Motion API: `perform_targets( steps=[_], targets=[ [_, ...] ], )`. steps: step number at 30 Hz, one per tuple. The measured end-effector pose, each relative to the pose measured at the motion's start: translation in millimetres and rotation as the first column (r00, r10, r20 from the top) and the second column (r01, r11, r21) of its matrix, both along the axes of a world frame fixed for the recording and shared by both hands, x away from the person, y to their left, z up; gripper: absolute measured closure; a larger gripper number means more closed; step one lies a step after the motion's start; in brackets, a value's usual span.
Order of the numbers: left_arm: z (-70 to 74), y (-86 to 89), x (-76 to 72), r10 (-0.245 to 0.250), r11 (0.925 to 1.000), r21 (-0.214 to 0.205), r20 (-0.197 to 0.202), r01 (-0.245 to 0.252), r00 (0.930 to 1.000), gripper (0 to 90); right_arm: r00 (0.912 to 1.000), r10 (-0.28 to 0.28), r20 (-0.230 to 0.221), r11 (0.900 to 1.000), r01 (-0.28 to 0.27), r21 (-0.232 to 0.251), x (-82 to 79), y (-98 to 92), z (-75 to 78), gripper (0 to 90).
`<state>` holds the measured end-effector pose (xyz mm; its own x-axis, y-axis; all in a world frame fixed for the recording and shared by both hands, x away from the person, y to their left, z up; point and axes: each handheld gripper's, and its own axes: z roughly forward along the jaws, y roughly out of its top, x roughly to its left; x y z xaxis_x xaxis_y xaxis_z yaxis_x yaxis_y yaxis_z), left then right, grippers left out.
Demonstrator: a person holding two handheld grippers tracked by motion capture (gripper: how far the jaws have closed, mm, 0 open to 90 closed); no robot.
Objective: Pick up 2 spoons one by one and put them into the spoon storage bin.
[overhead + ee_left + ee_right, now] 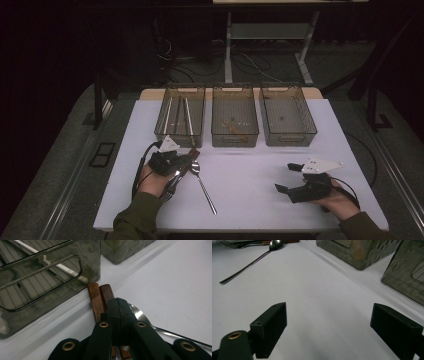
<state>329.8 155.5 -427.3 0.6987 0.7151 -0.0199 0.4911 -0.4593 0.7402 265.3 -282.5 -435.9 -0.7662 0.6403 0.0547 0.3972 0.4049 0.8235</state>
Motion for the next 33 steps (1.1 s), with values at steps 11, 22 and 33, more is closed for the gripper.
perform_targets(
  steps=[11,22,33],
  targets=[
    [-6.0,-6.4,3.4,0.026,0.998,0.058,-0.013,-0.025,0.9996,89.0,1.0,0.003,0.001,0.9999,-0.003,-0.011,-0.4,0.5,0.1,13.5],
    [-8.2,-18.9,8.8,-0.006,0.9973,0.073,-0.006,0.006,1.0,88.9,1.0,0.006,0.003,0.9999,-0.005,-0.01,-0.4,0.3,0.3,13.4],
    [-12.1,-31.5,12.8,-0.031,0.996,0.083,-0.024,0.033,0.9992,88.9,1.0,0.007,0.007,0.9999,-0.007,-0.007,-0.7,0.1,0.9,13.5]
  ],
)
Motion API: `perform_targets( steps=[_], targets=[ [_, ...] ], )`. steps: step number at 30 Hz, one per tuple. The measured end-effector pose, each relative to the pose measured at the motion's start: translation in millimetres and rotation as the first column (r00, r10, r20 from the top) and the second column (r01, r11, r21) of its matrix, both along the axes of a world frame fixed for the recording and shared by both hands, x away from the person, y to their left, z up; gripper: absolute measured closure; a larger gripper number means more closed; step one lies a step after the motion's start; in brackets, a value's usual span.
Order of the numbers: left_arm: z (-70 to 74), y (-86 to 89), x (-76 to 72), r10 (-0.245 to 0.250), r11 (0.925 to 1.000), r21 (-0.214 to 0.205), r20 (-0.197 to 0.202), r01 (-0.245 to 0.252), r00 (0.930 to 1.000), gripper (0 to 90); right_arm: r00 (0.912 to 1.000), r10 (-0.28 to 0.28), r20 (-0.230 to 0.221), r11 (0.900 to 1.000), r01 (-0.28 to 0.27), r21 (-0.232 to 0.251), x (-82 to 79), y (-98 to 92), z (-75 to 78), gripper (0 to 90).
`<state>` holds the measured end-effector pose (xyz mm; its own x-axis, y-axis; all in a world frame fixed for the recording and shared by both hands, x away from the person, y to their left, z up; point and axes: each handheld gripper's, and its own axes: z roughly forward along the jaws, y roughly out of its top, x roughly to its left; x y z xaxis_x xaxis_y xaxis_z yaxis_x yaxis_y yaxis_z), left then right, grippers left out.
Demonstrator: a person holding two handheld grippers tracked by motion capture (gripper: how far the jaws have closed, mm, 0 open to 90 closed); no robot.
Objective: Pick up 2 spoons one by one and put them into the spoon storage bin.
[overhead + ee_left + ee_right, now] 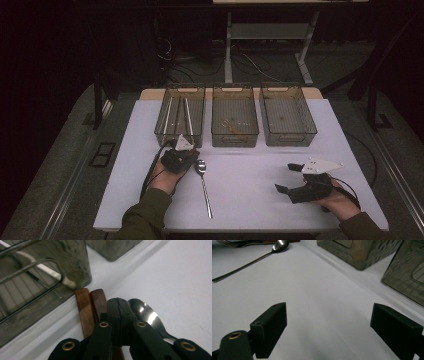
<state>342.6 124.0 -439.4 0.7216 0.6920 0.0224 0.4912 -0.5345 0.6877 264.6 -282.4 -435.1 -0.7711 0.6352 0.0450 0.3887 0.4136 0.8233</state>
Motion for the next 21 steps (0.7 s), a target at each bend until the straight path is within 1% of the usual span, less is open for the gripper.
perform_targets(
  steps=[5,13,16,21],
  targets=[
    [-0.7,-7.2,0.5,-0.018,0.9998,0.006,-0.006,0.018,0.9998,88.9,1.0,0.0,0.0,1.0,0.0,0.0,-0.2,0.4,0.1,13.5],
    [-0.8,-17.5,2.0,-0.025,0.9996,0.011,-0.028,0.026,0.9993,88.9,1.0,0.001,0.0,1.0,-0.001,0.001,0.0,0.0,0.3,13.5],
    [0.0,-24.8,2.7,-0.033,0.9992,0.022,-0.034,0.034,0.9989,88.9,1.0,0.001,0.001,1.0,-0.001,0.001,0.0,0.1,0.4,13.5],
    [-0.3,-37.7,2.5,-0.058,0.9981,0.017,-0.04,0.059,0.9975,89.0,1.0,0.001,0.001,1.0,-0.001,0.004,-0.1,-0.3,0.6,13.5]
  ],
)
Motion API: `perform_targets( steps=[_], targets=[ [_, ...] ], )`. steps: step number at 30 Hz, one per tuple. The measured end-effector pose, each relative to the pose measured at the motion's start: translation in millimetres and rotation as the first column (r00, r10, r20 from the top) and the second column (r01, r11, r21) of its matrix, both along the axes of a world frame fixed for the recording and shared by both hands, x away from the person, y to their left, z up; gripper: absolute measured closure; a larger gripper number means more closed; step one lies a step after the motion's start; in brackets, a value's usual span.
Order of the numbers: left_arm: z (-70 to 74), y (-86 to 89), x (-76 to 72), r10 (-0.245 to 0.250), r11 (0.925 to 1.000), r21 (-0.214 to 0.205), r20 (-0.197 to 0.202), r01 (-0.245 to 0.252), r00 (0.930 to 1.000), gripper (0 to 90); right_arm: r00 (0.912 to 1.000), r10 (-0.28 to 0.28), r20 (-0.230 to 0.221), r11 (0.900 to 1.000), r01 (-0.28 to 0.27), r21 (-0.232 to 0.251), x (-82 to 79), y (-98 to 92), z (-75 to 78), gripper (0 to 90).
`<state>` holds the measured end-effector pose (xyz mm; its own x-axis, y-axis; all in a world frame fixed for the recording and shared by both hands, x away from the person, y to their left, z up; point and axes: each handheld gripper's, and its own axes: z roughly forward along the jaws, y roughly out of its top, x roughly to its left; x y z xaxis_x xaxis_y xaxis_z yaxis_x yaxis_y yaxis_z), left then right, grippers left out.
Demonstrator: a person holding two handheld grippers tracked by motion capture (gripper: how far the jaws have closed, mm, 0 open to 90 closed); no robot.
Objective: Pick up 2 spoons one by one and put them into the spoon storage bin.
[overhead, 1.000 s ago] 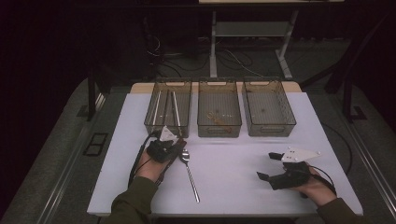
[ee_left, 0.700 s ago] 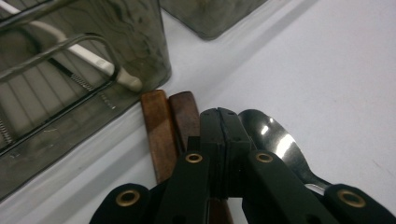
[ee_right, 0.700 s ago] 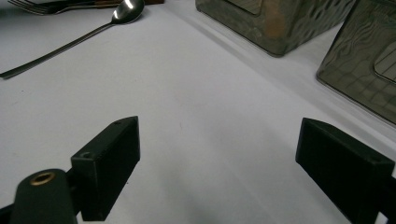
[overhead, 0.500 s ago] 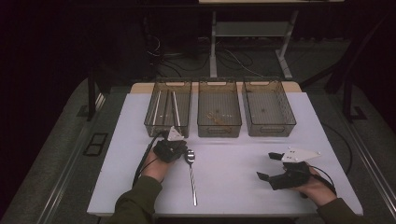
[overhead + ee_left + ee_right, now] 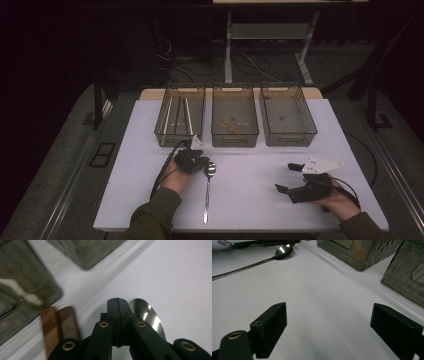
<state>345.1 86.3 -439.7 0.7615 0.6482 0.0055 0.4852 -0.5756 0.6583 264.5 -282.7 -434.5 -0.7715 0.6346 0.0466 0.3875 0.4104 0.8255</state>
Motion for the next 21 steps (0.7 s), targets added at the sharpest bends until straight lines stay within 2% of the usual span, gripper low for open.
perform_targets(
  steps=[13,18,21],
  targets=[
    [-3.5,-33.8,-1.2,-0.068,0.9976,-0.016,-0.015,0.068,0.9976,88.9,1.0,0.005,-0.001,1.0,-0.005,0.003,-0.3,0.2,0.2,13.5],
    [-5.0,-46.2,-2.4,-0.093,0.9946,-0.048,-0.028,0.092,0.9952,89.0,1.0,0.006,-0.002,1.0,-0.006,0.004,-0.4,0.1,0.2,13.5],
    [-5.2,-50.8,-4.3,-0.114,0.9927,-0.042,-0.022,0.113,0.9933,89.0,1.0,0.008,0.0,1.0,-0.008,0.003,-0.5,0.1,0.2,13.5]
  ],
)
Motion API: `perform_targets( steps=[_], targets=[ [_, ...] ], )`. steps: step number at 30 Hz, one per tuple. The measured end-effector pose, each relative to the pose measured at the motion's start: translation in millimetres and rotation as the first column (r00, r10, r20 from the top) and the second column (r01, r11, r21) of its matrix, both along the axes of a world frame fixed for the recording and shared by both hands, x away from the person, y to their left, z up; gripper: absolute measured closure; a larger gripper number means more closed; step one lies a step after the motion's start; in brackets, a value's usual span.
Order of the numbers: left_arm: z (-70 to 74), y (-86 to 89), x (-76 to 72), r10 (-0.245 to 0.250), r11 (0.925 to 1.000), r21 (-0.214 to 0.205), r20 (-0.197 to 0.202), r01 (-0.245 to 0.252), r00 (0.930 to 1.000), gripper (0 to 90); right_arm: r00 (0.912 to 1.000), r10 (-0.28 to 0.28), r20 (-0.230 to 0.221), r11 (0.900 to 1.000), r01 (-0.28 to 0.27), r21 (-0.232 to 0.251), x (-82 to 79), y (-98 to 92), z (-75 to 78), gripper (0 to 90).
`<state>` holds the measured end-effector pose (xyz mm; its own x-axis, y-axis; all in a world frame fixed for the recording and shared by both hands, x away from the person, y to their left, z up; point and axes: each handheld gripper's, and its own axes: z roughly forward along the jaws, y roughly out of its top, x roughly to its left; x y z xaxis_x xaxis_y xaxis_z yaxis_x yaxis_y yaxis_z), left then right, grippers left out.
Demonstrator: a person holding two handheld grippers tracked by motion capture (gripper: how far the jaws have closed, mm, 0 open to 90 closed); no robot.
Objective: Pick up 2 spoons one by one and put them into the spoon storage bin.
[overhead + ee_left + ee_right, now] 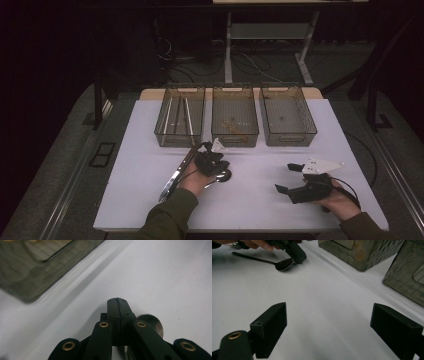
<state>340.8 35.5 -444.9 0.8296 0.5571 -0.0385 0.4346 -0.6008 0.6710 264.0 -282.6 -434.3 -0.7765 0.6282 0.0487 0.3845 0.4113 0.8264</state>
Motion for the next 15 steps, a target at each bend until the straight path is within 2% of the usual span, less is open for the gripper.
perform_targets(
  steps=[4,7,9,12,15],
  targets=[
    [0.0,3.5,1.1,0.004,0.9999,-0.011,-0.005,-0.004,1.0,88.8,1.0,0.0,0.0,1.0,0.0,-0.002,0.0,0.0,0.0,13.5],
    [3.1,8.1,0.7,0.01,0.9996,-0.026,0.001,-0.01,1.0,84.4,1.0,0.001,0.0,1.0,-0.001,-0.003,-0.1,0.1,0.0,13.5],
    [6.5,12.6,-0.5,0.018,0.9987,-0.047,0.004,-0.017,0.9998,79.9,1.0,0.001,0.0,1.0,-0.001,-0.002,-0.1,0.0,0.1,13.5],
    [11.6,20.0,-5.5,0.019,0.9964,-0.083,-0.002,-0.019,0.9998,68.5,1.0,0.001,0.001,1.0,-0.001,0.001,0.0,-0.5,0.0,13.5],
    [11.8,26.4,-13.3,0.01,0.9947,-0.101,-0.028,-0.013,0.9996,60.3,1.0,0.001,0.0,1.0,-0.001,0.003,-0.1,-0.8,0.1,13.5]
  ],
)
